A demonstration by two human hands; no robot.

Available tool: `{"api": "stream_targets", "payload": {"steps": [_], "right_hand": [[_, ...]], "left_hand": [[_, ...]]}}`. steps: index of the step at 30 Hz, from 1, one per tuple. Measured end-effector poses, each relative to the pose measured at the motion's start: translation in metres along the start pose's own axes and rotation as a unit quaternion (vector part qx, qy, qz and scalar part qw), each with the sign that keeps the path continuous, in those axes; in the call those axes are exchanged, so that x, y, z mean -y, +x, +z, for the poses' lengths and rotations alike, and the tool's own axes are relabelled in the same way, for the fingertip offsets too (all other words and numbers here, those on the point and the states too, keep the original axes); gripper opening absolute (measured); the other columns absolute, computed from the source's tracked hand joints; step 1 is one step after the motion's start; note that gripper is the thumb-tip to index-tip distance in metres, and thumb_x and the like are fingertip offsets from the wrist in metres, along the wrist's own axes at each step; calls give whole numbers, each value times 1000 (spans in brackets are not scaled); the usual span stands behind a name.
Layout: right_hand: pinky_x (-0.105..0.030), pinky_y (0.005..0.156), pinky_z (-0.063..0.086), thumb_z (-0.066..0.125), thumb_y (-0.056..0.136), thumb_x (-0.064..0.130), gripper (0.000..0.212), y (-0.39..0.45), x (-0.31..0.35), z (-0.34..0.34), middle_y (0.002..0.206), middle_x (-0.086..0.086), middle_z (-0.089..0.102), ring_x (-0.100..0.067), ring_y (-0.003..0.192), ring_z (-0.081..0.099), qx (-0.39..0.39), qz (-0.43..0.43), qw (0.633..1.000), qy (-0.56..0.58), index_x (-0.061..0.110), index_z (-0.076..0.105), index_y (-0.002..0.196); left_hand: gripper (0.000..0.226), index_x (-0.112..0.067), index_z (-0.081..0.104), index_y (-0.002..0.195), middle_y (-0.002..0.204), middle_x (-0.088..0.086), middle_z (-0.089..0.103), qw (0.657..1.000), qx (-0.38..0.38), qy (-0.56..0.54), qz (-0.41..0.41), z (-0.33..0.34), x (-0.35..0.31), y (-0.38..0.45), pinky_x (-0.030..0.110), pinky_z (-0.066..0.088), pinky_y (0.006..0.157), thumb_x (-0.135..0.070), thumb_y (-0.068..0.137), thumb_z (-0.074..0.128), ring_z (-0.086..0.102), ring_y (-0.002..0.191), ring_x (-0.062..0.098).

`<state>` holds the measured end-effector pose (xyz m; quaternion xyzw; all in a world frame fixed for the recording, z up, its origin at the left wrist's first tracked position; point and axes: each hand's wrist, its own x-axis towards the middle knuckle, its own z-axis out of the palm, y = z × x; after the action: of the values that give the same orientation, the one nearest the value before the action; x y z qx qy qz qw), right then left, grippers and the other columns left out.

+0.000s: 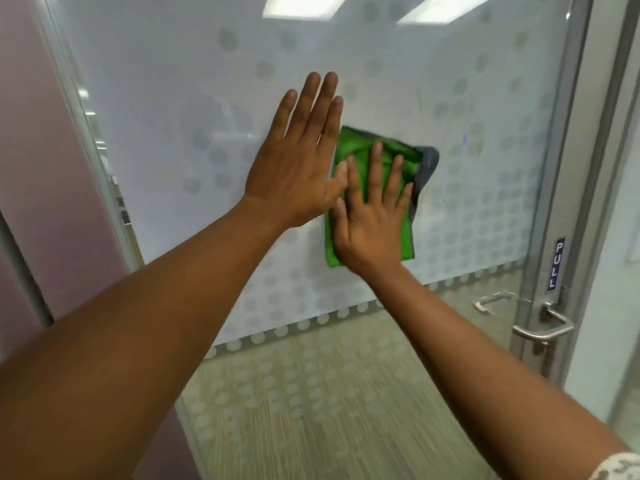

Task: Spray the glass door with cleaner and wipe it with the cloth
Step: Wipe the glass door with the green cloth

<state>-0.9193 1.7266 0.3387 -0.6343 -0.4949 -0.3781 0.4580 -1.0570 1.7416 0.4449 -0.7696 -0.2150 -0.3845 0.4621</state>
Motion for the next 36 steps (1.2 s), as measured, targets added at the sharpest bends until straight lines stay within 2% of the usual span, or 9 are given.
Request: {"api": "stream_targets", "payload": {"steps": [4,8,15,19,23,30,36], "right_hand": [[-62,119,2,23,103,49,60,-37,-47,3,168,-8,1,-36,153,-8,25,48,999,2,30,10,159],[-66,118,6,22,104,47,61,-14,-96,-10,168,-8,-4,-37,153,-8,24,143,989,16,26,7,159],[-66,118,-2,21,103,46,60,48,-90,-16,168,-5,-6,-37,152,-10,-41,226,972,60,28,7,159],[-66,118,-1,23,103,46,61,40,-76,-14,168,-7,-4,-38,152,-9,-39,189,980,52,27,10,159],[-63,119,-2,25,103,48,62,5,-75,-10,168,-8,-3,-36,153,-11,-6,136,989,52,26,9,159],[-63,119,-1,20,101,51,61,36,-82,-13,168,1,-6,-30,153,-9,-46,271,958,84,32,8,158],[-64,118,-5,24,104,45,60,27,-66,-12,168,-5,-8,-35,152,-13,-34,197,978,65,29,4,159]], "left_hand": [[78,0,8,160,168,23,1,1000,18,6,14,15,-17,4,51,7,127,-51,102,16,2,157,38],[78,0,3,159,168,23,-2,997,24,59,40,29,-16,-6,50,7,127,-52,102,9,0,157,38],[78,-1,1,160,168,22,-4,997,22,66,36,33,-19,-5,50,7,127,-51,101,8,0,157,38],[78,0,1,160,168,23,-5,997,21,69,35,32,-20,-4,50,4,128,-51,100,7,-1,156,39],[79,0,-1,160,168,22,-6,998,23,59,30,31,-21,-4,50,4,128,-51,99,5,-3,157,38],[80,-1,-2,160,168,22,-8,997,35,60,27,28,-20,-4,50,4,127,-52,99,4,-4,157,38],[79,0,-3,160,168,23,-9,997,34,65,30,30,-20,-4,51,6,127,-51,99,3,-5,156,39]]}}
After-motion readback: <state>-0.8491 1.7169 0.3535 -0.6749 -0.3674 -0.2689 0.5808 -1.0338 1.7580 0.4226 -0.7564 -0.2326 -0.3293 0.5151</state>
